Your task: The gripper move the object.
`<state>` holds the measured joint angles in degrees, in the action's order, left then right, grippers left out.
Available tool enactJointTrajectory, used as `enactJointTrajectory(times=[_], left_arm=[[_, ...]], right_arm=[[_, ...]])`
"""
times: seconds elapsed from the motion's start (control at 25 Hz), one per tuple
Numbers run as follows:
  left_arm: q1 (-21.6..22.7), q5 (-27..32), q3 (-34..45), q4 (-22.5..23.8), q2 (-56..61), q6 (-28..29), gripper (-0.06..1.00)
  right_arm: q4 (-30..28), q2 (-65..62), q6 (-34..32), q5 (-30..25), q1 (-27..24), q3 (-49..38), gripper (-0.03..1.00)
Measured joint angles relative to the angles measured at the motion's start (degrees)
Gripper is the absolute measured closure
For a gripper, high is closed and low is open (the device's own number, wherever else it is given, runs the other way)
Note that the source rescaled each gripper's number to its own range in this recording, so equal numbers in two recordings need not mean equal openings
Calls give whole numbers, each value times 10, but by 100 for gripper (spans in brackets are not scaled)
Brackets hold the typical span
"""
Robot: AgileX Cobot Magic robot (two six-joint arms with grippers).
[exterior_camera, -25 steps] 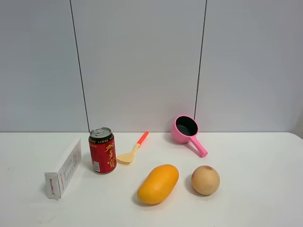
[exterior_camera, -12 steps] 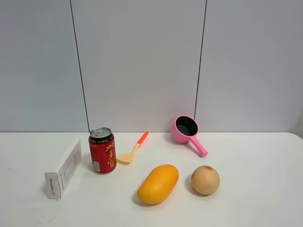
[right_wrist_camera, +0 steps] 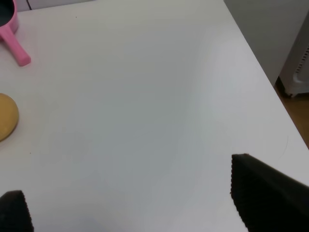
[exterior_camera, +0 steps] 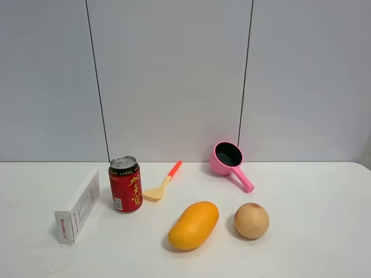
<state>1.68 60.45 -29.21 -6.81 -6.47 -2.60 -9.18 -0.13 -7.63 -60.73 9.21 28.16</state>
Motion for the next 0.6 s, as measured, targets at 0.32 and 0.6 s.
enactJointTrajectory(times=[0.32, 0.6], left_arm=[[0, 0, 0, 0, 0, 0, -6], [0, 0, 0, 0, 0, 0, -6]], right_arm=[[0, 0, 0, 0, 0, 0, 19], [0, 0, 0, 0, 0, 0, 19]])
